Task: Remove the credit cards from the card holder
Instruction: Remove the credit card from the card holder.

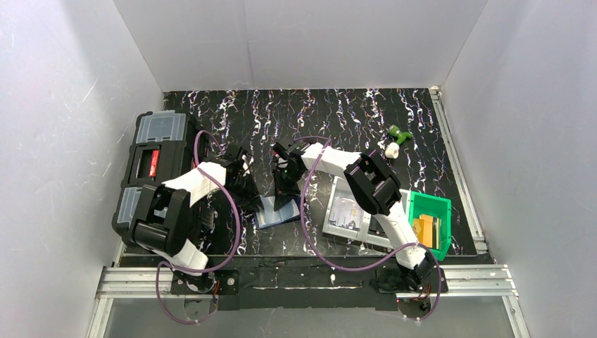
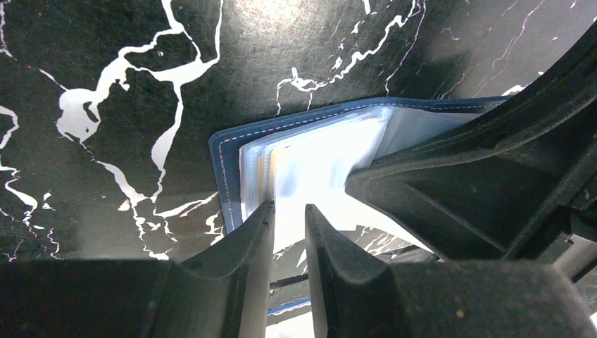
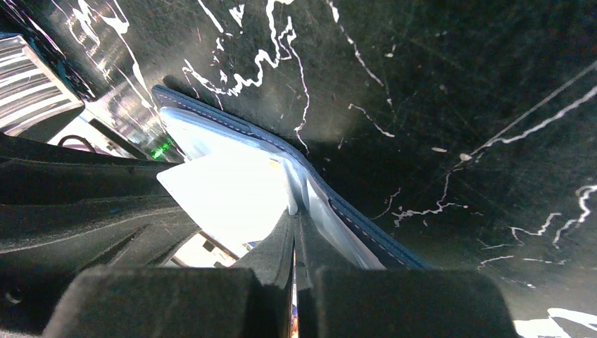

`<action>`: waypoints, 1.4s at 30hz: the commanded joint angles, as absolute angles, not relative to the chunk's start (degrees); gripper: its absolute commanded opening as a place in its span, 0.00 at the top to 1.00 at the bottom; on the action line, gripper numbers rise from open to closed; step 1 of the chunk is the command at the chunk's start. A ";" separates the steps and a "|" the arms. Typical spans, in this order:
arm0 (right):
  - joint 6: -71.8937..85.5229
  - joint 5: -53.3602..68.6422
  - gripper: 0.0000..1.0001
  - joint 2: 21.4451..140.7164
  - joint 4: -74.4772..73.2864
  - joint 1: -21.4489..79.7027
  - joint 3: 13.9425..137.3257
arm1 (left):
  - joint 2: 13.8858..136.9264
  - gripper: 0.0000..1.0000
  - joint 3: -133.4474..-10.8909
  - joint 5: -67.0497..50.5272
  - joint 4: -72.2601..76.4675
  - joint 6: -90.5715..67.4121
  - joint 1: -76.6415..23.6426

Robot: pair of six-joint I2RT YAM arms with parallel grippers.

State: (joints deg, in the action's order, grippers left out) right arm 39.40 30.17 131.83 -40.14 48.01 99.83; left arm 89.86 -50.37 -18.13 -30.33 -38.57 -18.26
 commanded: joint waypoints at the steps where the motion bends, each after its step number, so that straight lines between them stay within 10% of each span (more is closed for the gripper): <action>1: 38.13 24.59 0.99 135.22 -39.03 48.63 97.89 | 91.03 0.79 -51.50 -18.49 -30.25 -38.24 -19.24; 16: 37.60 24.97 0.99 134.14 -38.83 48.61 98.12 | 93.95 0.93 -51.68 -19.81 -27.25 -40.25 -20.32; 42: 38.53 21.28 0.66 119.38 -41.11 47.13 100.34 | 88.88 1.00 -52.45 -18.55 -28.31 -40.27 -20.37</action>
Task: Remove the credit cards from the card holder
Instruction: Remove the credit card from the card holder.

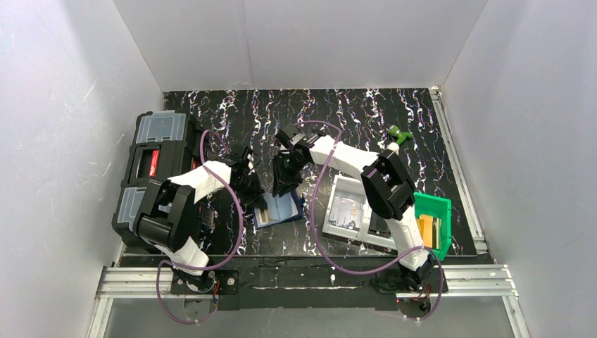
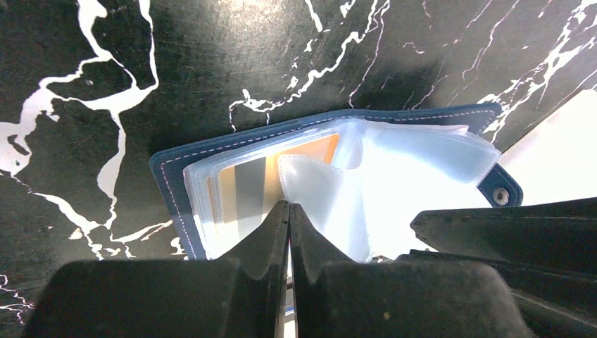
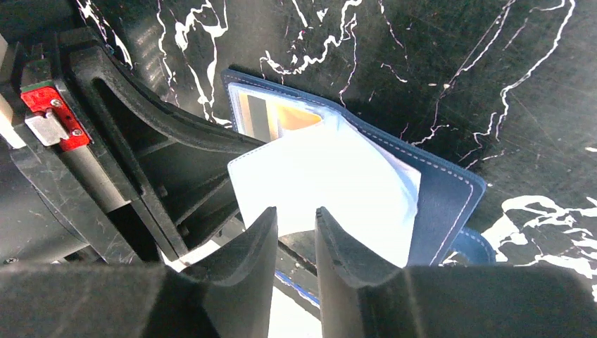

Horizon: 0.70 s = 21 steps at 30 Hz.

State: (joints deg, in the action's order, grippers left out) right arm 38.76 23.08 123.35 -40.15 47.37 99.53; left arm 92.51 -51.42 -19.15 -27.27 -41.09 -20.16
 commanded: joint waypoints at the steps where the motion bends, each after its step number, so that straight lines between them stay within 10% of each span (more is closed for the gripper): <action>1: 38.51 20.86 0.66 118.94 -41.28 47.04 100.26 | 88.67 1.00 -52.57 -18.88 -28.06 -40.32 -20.40; 21: 36.99 14.75 0.66 110.38 -42.01 44.11 92.45 | 93.27 1.00 -58.33 -21.44 -26.44 -41.56 -25.07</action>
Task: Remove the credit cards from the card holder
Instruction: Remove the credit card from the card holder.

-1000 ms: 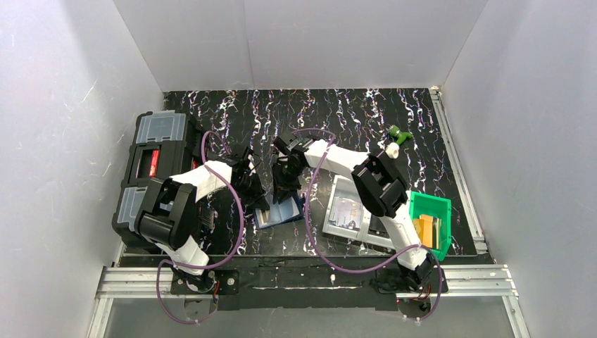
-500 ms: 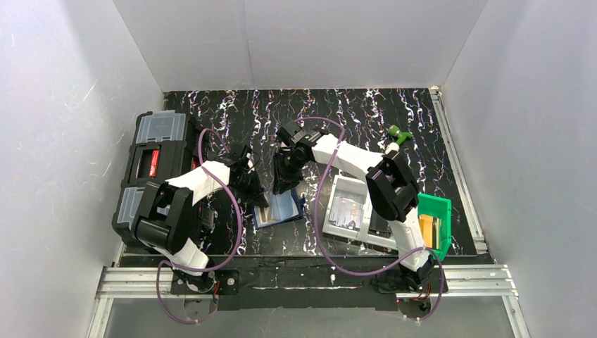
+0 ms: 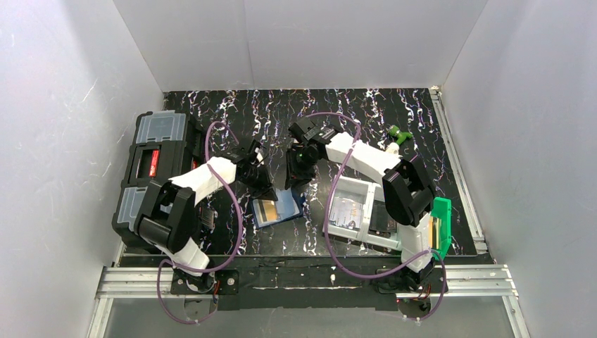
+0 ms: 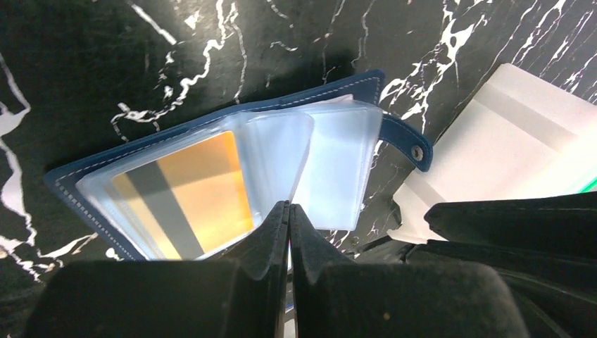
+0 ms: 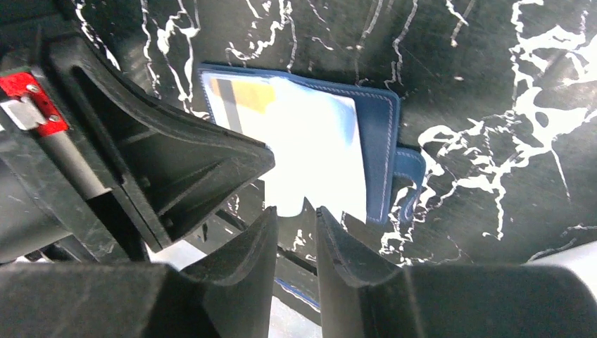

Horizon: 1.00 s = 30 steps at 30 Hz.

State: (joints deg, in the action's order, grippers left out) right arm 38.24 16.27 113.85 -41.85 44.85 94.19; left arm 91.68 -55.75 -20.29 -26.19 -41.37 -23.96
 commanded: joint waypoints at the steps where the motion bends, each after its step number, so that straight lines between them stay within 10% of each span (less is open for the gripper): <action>1: 36.93 14.52 0.66 110.03 -42.01 43.98 92.00 | 94.07 1.00 -58.84 -21.66 -26.32 -41.66 -25.37; 15: 36.50 12.09 0.66 105.58 -42.01 43.25 87.92 | 98.51 0.61 -64.40 -22.42 -26.02 -42.12 -27.85; 30: 36.79 14.74 0.65 103.70 -40.38 43.93 86.99 | 93.97 0.48 -67.64 -14.05 -34.21 -39.69 -26.92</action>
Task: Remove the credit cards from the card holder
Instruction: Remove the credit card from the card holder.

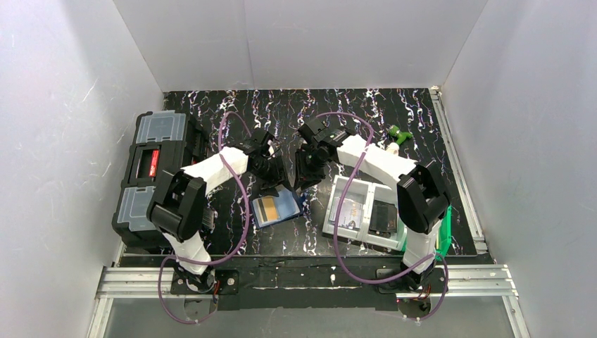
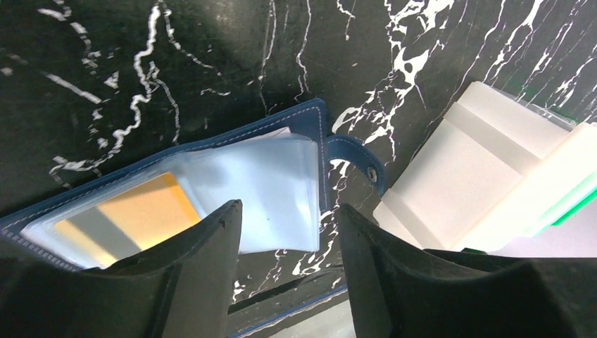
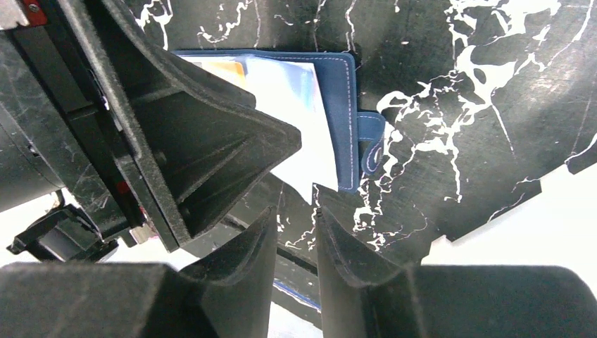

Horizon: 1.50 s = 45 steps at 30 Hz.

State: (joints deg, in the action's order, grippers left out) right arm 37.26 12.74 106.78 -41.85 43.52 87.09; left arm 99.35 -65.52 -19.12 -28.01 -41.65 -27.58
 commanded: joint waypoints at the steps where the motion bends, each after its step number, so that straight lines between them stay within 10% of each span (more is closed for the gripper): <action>1: 36.78 14.96 0.64 103.88 -40.31 44.20 87.34 | 92.97 0.47 -67.45 -12.89 -35.31 -39.37 -26.48; 7: 37.42 19.86 0.58 107.12 -38.42 46.17 89.86 | 86.52 0.50 -62.36 -8.95 -39.18 -37.94 -22.01; 20: 40.74 29.19 0.56 118.57 -32.09 47.56 93.18 | 85.56 0.93 -53.14 -12.62 -34.73 -37.00 -18.39; 45: 42.99 31.19 0.58 125.69 -27.13 46.60 89.68 | 94.99 1.00 -49.56 -12.88 -29.97 -37.86 -18.47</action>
